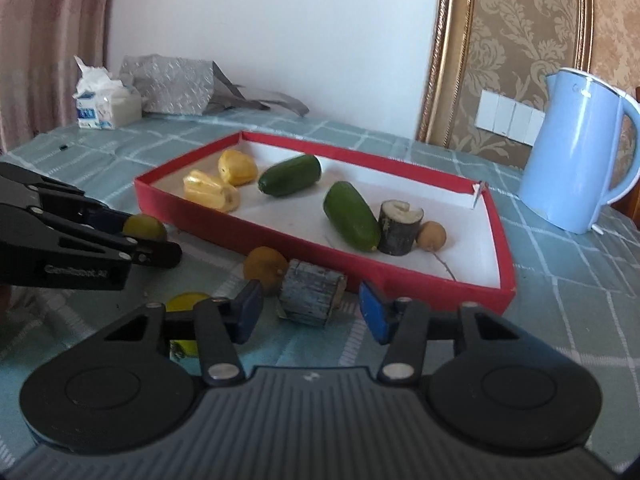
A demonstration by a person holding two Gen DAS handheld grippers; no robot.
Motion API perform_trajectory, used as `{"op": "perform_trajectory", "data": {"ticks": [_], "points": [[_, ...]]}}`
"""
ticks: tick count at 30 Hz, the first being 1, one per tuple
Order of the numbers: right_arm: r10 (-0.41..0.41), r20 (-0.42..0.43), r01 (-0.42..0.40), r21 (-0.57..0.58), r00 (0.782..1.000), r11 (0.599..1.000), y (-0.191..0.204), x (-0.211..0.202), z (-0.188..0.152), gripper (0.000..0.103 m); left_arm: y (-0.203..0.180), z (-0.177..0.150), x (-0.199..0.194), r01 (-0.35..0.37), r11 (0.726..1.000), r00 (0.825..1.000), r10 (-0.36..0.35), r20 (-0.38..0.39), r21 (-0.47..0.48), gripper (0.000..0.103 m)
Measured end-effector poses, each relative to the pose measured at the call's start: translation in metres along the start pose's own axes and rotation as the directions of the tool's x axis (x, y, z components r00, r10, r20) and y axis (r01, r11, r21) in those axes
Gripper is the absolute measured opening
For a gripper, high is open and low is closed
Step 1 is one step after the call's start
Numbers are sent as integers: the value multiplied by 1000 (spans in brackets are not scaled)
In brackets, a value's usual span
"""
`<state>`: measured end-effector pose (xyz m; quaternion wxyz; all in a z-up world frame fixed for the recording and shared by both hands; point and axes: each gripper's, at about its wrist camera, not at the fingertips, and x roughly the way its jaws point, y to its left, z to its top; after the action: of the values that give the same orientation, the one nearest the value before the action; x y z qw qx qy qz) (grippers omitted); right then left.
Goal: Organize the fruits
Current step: 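Grasp the green round fruit with the left tool while the right tool grasps a wooden log piece, then lift the green round fruit with the left tool and release it in the tray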
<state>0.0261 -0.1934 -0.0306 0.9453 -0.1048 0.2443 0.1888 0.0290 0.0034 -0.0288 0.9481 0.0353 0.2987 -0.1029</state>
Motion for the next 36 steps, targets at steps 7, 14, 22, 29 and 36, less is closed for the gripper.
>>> {"op": "perform_trajectory", "data": {"ticks": [7, 14, 22, 29, 36], "points": [[18, -53, -17, 20, 998, 1000, -1, 12, 2, 30, 1, 0, 0, 2, 1000, 1000, -2, -1, -2, 34], [9, -31, -9, 20, 999, 1000, 0, 7, 1, 29, 1, 0, 0, 1, 1000, 1000, -1, -1, -2, 34], [-20, 13, 19, 28, 1000, 999, -4, -4, 1, 29, 0, -1, 0, 0, 1000, 1000, 0, 0, 0, 34], [-30, 16, 29, 36, 999, 999, -8, -8, -1, 29, 1, 0, 0, 0, 1000, 1000, 0, 0, -3, 34], [-29, 7, 29, 50, 1000, 998, -10, -8, -5, 29, 3, 1, -3, 7, 1000, 1000, -7, 9, -23, 34]]}}
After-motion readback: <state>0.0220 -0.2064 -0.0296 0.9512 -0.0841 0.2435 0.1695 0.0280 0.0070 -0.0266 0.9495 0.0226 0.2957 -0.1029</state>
